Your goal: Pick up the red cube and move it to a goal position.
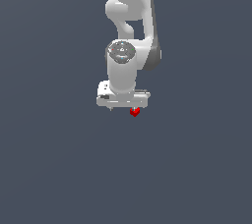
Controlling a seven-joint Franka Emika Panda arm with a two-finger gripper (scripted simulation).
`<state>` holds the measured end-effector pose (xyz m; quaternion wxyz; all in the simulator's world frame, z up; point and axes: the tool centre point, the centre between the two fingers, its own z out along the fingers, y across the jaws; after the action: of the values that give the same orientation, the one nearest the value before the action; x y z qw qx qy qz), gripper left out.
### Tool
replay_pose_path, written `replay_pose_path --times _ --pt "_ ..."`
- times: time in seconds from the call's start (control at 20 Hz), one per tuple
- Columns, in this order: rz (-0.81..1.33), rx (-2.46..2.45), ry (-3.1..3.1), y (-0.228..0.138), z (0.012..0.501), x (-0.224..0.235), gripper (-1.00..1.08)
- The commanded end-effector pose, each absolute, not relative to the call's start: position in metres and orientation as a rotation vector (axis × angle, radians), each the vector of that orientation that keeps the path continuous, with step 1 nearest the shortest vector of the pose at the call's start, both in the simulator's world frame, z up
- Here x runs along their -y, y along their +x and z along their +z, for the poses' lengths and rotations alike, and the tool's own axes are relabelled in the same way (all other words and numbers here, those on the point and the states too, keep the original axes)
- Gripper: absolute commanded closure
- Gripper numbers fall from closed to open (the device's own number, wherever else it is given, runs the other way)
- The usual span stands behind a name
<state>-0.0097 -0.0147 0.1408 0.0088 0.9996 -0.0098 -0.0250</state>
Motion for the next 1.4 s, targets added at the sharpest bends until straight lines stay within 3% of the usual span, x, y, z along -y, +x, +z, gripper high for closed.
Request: replay_pose_path --times 0.0,0.6,1.35 --pt "-0.078 0.031 3.123 -0.01 0.141 0.015 -0.92" --pt "-0.067 0.18 3.12 -0.022 0.124 0.009 -0.92" --pt "-0.027 0.705 3.054 -0.06 0.063 -0.02 -0.92"
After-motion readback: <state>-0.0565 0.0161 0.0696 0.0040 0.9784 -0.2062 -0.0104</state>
